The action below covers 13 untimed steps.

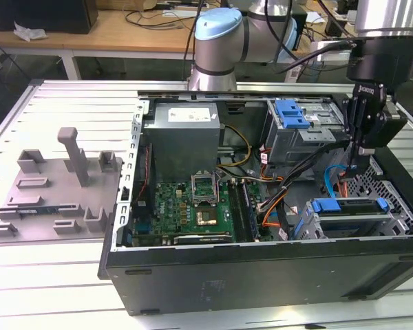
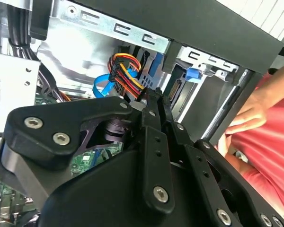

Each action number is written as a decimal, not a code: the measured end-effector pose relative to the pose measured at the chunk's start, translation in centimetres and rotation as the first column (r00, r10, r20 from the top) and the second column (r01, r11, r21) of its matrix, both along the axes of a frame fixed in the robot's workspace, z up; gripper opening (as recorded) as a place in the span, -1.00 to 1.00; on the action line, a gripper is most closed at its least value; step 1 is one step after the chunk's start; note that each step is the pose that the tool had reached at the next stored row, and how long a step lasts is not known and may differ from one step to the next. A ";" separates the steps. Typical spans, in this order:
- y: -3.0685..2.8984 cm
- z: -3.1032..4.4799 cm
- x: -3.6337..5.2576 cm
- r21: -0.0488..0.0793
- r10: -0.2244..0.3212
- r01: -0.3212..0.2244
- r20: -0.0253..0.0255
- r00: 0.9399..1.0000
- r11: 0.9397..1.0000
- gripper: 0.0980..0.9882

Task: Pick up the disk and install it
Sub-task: 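Insert the first disk wire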

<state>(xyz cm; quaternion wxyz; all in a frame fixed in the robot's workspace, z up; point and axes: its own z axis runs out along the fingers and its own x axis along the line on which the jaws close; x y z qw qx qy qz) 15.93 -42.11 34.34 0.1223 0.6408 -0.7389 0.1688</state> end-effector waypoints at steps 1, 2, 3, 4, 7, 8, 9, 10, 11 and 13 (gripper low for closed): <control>-0.33 0.09 0.00 0.003 0.000 0.000 0.000 1.000 1.000 -0.84; -1.07 0.18 0.01 0.009 0.000 0.000 0.000 1.000 1.000 -0.84; -1.59 0.17 0.02 0.022 0.000 0.000 0.000 1.000 1.000 -0.84; -1.87 0.18 0.03 0.031 0.000 0.000 0.000 1.000 1.000 -0.84; -2.60 0.18 0.05 0.058 0.000 0.000 0.000 1.000 0.998 -0.84; -3.11 0.17 0.06 0.082 0.000 0.000 0.000 1.000 0.997 -0.84; -3.61 0.18 0.08 0.099 0.000 0.000 -0.002 1.000 0.995 -0.84; -3.98 0.18 0.10 0.108 0.000 0.001 -0.006 1.000 0.994 -0.84; -4.28 0.18 0.14 0.114 0.000 0.001 -0.011 1.000 0.993 -0.84; -4.53 0.18 0.20 0.121 0.000 0.002 -0.014 1.000 0.993 -0.84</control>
